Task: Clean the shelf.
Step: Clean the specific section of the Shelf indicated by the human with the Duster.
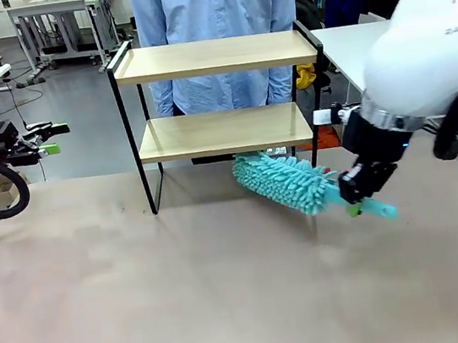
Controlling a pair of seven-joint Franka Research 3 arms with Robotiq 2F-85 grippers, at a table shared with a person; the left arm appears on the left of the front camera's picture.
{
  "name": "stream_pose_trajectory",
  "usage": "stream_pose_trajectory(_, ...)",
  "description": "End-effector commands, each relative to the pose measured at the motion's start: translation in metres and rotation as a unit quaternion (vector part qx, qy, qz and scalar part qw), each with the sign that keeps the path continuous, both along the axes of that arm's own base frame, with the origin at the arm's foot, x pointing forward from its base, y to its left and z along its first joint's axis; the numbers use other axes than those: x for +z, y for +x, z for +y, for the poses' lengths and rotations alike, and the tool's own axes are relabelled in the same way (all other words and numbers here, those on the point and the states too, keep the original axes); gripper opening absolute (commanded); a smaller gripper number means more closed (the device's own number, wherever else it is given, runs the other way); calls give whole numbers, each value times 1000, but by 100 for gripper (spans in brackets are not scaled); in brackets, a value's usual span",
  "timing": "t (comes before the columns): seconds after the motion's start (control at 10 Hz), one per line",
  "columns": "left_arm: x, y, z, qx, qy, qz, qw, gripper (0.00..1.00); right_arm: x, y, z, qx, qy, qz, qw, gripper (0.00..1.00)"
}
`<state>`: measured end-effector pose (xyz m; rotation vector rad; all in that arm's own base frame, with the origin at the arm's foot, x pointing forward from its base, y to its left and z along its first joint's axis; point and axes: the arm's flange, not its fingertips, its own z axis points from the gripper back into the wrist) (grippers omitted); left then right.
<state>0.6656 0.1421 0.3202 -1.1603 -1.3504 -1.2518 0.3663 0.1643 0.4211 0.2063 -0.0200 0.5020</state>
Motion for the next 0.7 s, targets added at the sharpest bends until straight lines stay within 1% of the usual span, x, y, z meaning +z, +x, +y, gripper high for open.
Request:
stream_pose_trajectory(0.0,3,-3,-2,0,-1,-8,1000,100,6,-7,-41,81,14,-4,997,12)
stream_pose_trajectory(0.2,3,-3,-2,0,-1,-8,1000,100,11,-14,-72,133,-2,-14,991,12)
stream_pose_trajectory(0.3,3,-3,-2,0,-1,-8,1000,100,12,-12,-80,131,-17,-17,991,12)
stream_pose_trajectory(0.4,3,-3,-2,0,-1,-8,1000,100,10,-4,-79,147,8,-22,989,12)
stream_pose_trajectory(0.5,3,-3,-2,0,-1,-8,1000,100,9,-12,-69,117,-8,-7,993,12)
stream_pose_trajectory(0.6,3,-3,-2,0,-1,-8,1000,100,9,-12,-69,117,-8,-7,993,12)
